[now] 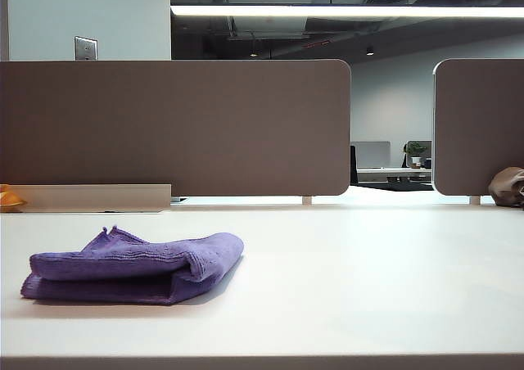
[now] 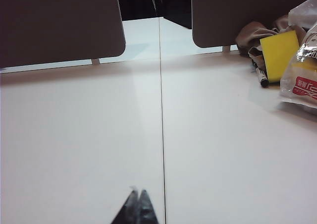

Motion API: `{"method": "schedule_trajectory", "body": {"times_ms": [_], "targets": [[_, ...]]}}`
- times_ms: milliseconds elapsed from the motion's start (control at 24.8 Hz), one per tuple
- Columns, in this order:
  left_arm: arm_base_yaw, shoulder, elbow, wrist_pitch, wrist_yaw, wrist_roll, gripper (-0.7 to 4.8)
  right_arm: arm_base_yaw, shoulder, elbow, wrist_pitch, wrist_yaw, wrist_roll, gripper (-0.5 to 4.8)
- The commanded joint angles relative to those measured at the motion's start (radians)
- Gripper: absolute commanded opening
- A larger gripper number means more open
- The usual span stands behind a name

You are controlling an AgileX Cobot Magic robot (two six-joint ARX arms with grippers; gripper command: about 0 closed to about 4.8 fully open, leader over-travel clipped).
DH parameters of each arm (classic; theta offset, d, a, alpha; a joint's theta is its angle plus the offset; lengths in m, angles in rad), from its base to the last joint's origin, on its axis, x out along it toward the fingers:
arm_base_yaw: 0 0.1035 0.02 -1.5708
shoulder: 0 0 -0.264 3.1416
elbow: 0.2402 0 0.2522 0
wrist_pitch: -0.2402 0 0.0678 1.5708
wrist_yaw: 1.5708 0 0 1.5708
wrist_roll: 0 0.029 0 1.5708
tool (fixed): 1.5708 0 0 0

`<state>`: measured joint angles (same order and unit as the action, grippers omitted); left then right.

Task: Fold the bottom of the cloth upward, then fold it vertically to form a square shape.

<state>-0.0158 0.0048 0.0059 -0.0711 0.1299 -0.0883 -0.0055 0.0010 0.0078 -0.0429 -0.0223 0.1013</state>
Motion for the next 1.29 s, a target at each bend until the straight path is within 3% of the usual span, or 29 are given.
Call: {"method": "schedule_trajectory", "body": {"times_ms": [40, 1290], "targets": [[0.001, 0.0, 0.002, 0.061, -0.04, 0.138, -0.02, 0.001, 0.001, -0.007, 0.014, 0.001, 0.003, 0.04], [0.001, 0.0, 0.002, 0.058, -0.04, 0.152, -0.02, 0.001, 0.001, -0.007, 0.014, 0.001, 0.003, 0.04]]}}
